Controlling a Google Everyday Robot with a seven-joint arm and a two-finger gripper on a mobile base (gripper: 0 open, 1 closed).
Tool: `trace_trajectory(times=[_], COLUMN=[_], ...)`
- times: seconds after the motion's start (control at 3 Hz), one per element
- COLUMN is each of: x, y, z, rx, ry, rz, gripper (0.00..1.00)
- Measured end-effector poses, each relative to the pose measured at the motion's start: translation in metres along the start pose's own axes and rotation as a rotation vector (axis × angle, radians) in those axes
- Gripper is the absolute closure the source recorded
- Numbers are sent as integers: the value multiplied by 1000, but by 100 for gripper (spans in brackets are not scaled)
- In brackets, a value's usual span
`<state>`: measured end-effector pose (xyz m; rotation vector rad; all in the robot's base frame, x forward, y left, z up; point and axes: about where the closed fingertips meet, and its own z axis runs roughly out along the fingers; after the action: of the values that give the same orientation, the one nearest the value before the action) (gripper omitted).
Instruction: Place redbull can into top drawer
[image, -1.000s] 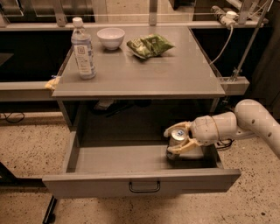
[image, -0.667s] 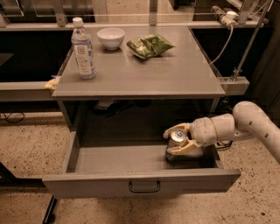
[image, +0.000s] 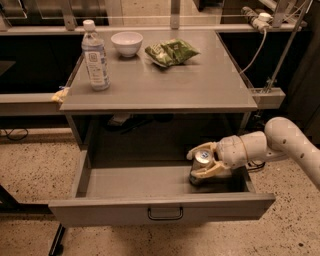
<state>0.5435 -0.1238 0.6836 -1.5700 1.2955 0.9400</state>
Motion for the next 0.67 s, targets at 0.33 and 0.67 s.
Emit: trace_trajectory(times=[0.33,0.67], x=[0,0], y=[0,0], z=[0,0], rx=[0,0], ry=[0,0], rz=[0,0], gripper=[57,34])
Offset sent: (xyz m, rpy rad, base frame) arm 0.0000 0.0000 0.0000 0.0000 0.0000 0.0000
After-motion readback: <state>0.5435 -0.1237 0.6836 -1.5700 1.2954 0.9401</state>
